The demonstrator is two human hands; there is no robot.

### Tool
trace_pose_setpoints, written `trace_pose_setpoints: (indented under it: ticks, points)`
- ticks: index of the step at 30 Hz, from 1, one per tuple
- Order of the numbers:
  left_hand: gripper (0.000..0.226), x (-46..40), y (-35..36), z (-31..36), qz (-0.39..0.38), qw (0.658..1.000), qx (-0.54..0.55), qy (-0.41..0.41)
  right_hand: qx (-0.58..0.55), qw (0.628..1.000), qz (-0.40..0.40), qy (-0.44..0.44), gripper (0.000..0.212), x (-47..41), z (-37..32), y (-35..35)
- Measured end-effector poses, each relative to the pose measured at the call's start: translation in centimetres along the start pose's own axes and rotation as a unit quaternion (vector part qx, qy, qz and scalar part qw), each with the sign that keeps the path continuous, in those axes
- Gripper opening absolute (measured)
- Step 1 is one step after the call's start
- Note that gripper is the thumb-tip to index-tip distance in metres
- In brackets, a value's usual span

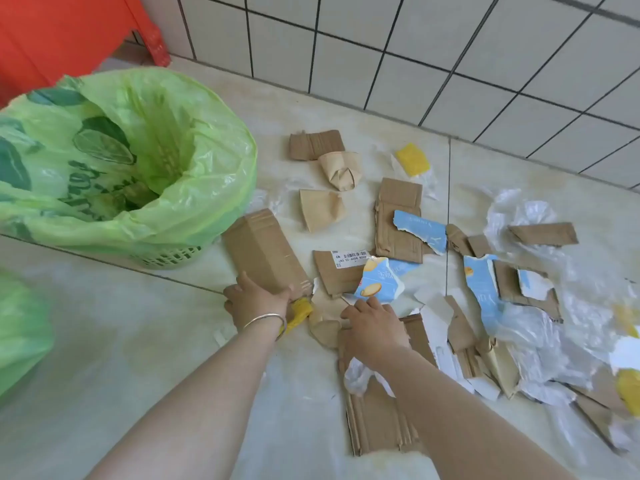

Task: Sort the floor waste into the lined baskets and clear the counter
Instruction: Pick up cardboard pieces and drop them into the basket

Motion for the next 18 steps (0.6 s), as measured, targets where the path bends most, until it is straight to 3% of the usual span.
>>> trace_pose_setpoints:
  ticks: [5,9,14,18]
  points:
    - [0.105,-0.3,0.8,0.3,0.055,0.997,-0.035,0.032,0.048,0.999,-0.005,-0.025,0.033,-1.1,0.5,1.4]
    - [0.109,-1.4,0.7,-0.8,0.038,0.998,0.009,-0.045,0.067,0.997,-0.023,-0.043,0.034,-1.4,0.9,2.3]
    - [0.049,-0.7,0.8,-1.2,0.008,0.992,0.097,-0.086,-0.014,0.997,-0.078,-0.013,0.025,-0.5,0.9,2.2]
    - [0.024,-0.1,-1.1,-1.1,-0.001,0.976,0.184,-0.116,-0.072,0.991,-0.109,0.005,0.016,1.0,2.9,1.0]
Point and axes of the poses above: each hand's wrist, its own x-axis away from the middle knuckle, its own y-axis out of the palm, z = x × y, the point moved 9 cm from there along -x, towards the middle knuckle, and after that the axes turned 15 degrees about z, right-handed, at the moved point
